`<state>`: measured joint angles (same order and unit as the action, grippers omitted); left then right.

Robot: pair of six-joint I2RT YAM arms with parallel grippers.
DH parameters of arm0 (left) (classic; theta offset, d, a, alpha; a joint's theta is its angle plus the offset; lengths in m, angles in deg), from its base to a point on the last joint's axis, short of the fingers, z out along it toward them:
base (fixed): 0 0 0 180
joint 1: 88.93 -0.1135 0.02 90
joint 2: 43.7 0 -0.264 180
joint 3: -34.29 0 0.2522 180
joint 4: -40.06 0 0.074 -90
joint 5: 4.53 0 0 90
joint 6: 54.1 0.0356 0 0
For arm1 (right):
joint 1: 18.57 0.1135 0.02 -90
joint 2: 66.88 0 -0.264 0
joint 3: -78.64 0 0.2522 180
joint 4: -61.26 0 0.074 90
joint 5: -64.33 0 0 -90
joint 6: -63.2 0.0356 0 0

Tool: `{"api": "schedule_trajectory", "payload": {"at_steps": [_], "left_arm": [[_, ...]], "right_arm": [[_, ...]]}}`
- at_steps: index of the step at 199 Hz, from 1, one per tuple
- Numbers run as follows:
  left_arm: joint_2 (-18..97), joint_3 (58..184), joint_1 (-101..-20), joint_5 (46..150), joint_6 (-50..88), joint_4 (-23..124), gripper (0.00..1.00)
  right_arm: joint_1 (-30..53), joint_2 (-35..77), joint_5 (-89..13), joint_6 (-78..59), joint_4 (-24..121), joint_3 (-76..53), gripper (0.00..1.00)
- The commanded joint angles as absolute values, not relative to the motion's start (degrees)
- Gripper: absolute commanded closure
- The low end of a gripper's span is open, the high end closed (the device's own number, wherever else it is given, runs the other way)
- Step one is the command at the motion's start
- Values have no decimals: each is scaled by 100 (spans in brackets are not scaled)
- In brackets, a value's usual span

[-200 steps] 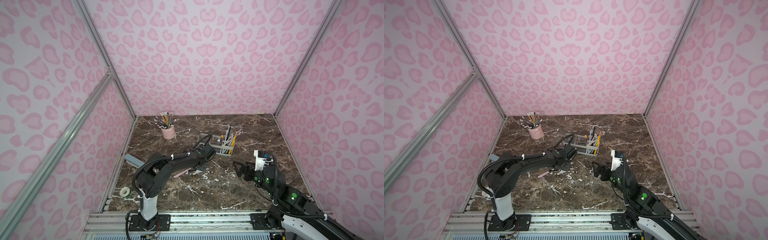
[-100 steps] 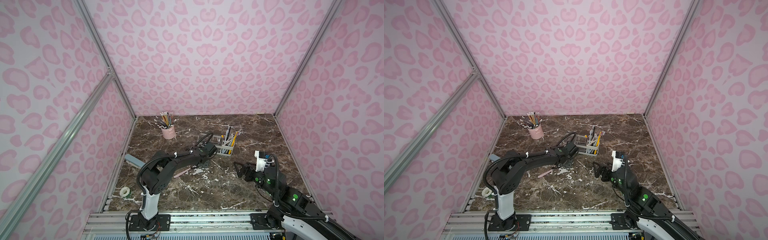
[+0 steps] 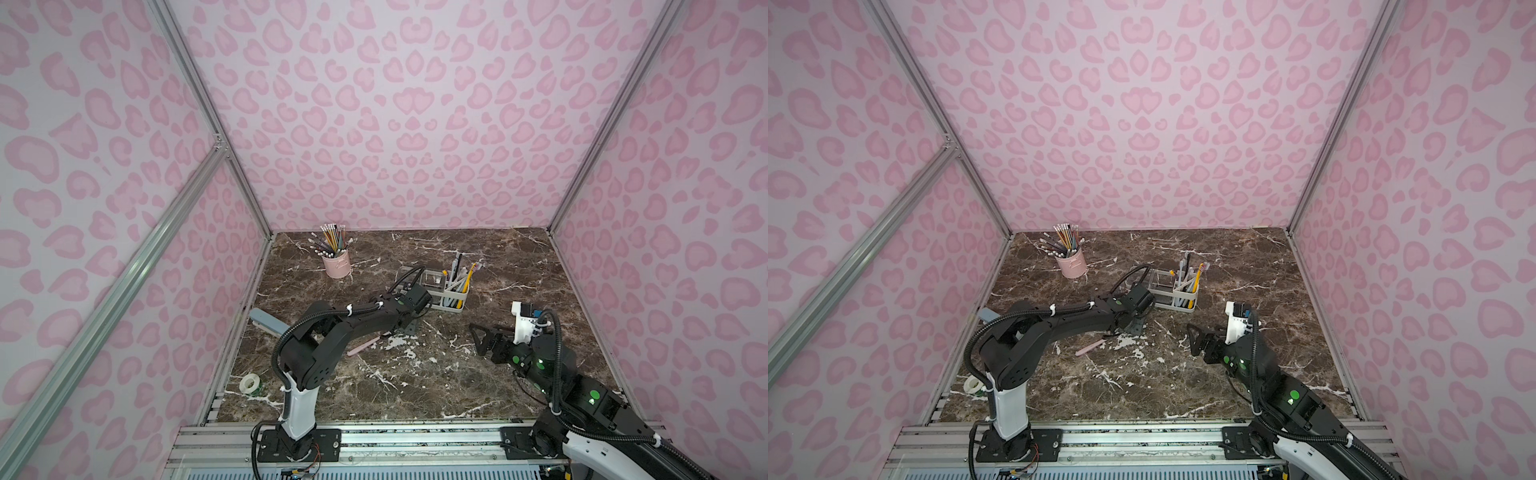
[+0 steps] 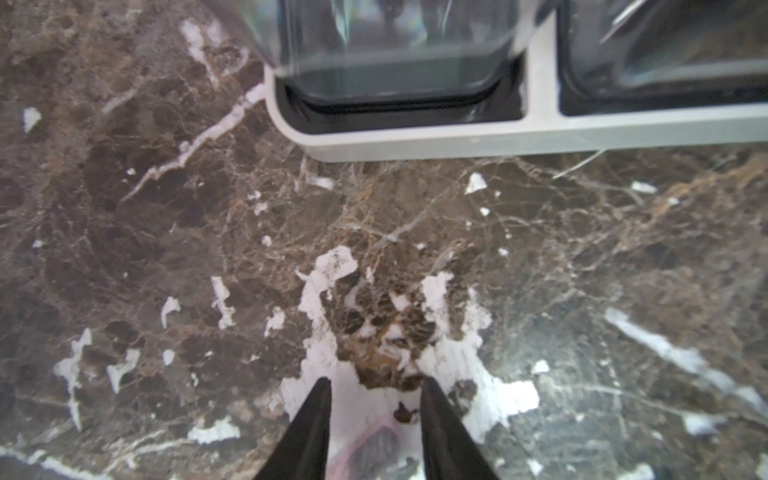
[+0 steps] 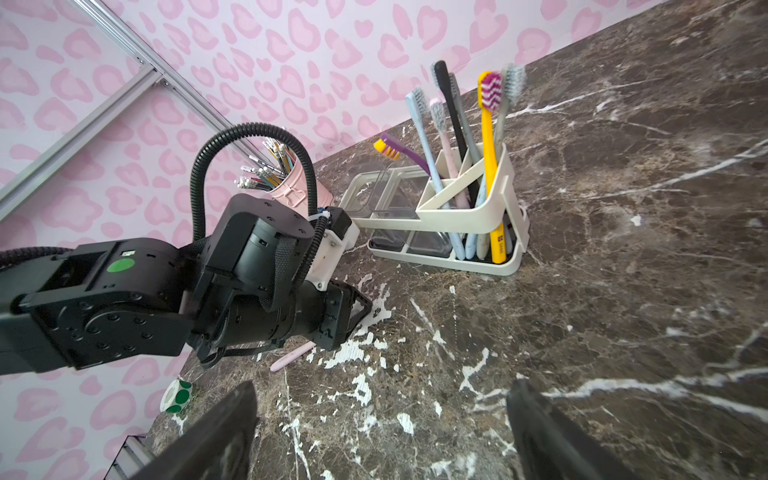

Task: Place the toothbrush into the toothbrush holder
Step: Pick up the toothbrush from the center of the board.

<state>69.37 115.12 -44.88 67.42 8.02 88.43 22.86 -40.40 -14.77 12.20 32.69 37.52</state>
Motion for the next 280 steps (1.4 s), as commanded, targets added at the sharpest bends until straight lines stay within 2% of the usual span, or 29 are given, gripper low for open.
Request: {"api": "schedule_trajectory", "payload": {"at_steps": [1,62,91,96,105,192,228,280], "left_arm": [[7006,11329,-4543,6924,1037,9757,61],[6914,11118,-4552,7241,1206,9760,60],[6940,11032,-4552,7359,1243,9744,63],[6949,11026,-4552,7373,1243,9773,70],[6919,11003,-4543,7434,1243,9808,73],[6764,10572,-4543,7439,1175,9869,72],[6812,10592,-4556,7378,1152,9865,75],[6783,10644,-4578,7317,1155,9926,85]], "right_arm": [[2291,-4070,-1442,1264,3282,3664,4],[2291,-4009,-1449,1272,3273,3578,4],[2294,-3993,-1438,1244,3216,3489,5],[2291,-4001,-1426,1240,3204,3486,4],[2291,-4015,-1416,1248,3203,3486,4],[2291,-3900,-1442,1261,3256,3476,5],[2291,-3910,-1451,1298,3264,3510,4],[2291,-3939,-1433,1310,3226,3539,5]]}}
